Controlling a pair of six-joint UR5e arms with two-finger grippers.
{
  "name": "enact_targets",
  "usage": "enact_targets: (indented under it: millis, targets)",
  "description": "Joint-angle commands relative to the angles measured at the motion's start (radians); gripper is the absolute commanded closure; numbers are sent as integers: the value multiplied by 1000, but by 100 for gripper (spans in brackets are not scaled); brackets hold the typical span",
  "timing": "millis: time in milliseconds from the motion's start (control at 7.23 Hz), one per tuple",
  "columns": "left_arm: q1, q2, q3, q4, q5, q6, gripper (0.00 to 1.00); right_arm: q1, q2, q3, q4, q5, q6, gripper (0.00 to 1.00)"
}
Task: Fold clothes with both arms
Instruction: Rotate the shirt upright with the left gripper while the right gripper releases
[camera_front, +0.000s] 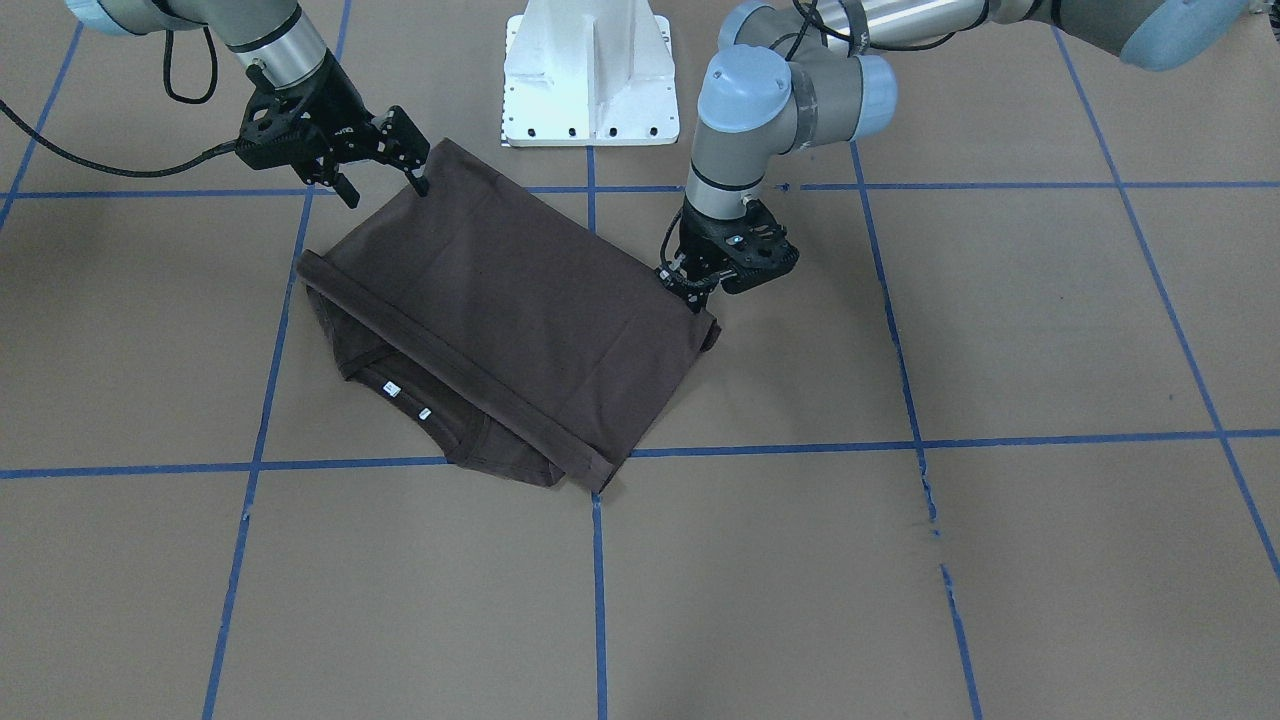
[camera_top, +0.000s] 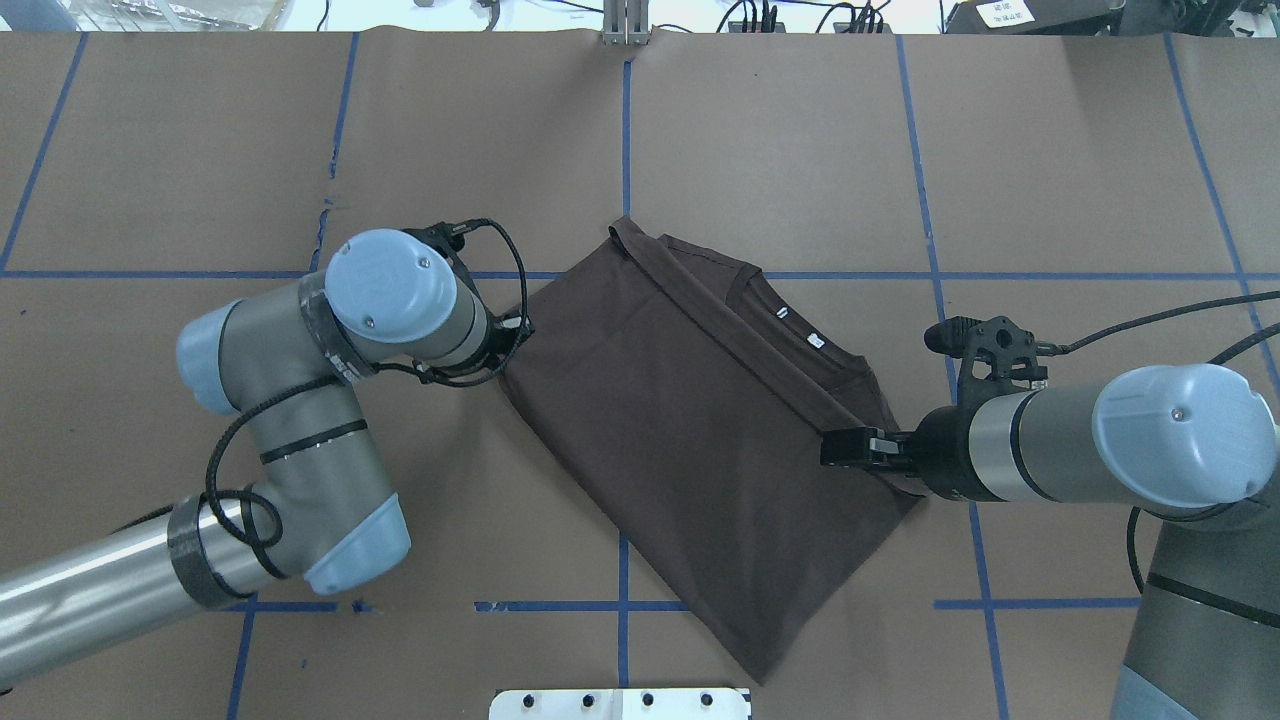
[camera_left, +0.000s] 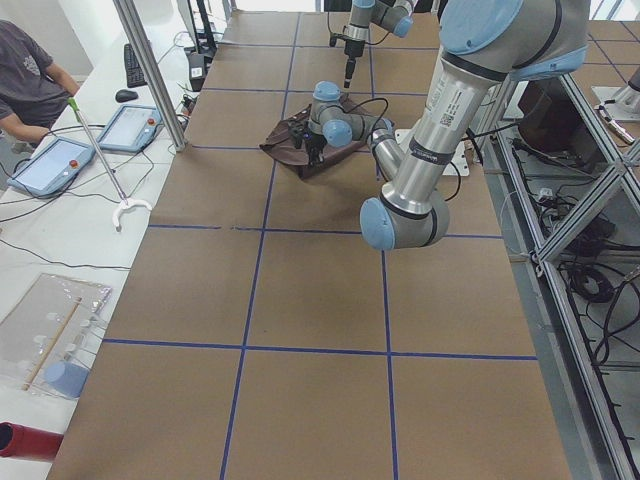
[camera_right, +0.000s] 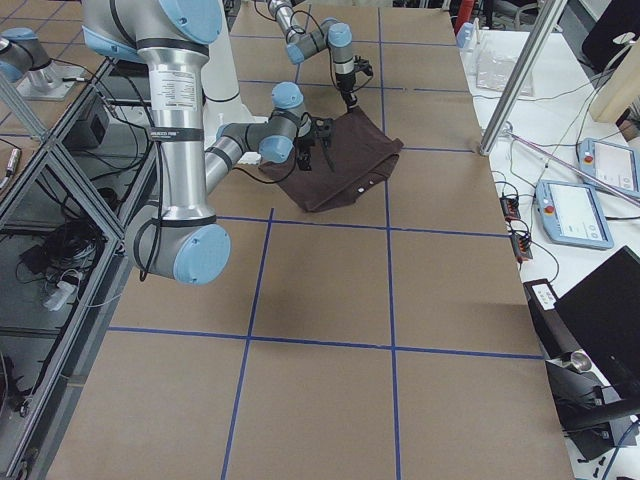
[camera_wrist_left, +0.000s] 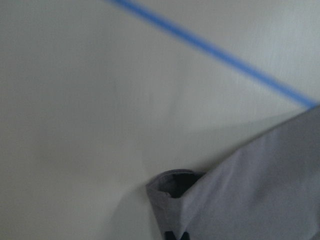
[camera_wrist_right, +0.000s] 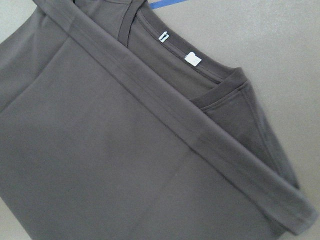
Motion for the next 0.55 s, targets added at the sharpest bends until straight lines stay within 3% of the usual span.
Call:
enact_targets:
  millis: [0,277,415]
  targets:
    - [-135,-98,249,-156,2,161,100,2,1,0,-3,-2,0,0]
    - [-187,-244,540,-385,72,276,100,6,3,-2,-7,-2,0,0]
    - [-206,-285,612,-468,91,299,100,11,4,-3,-9,0,0,0]
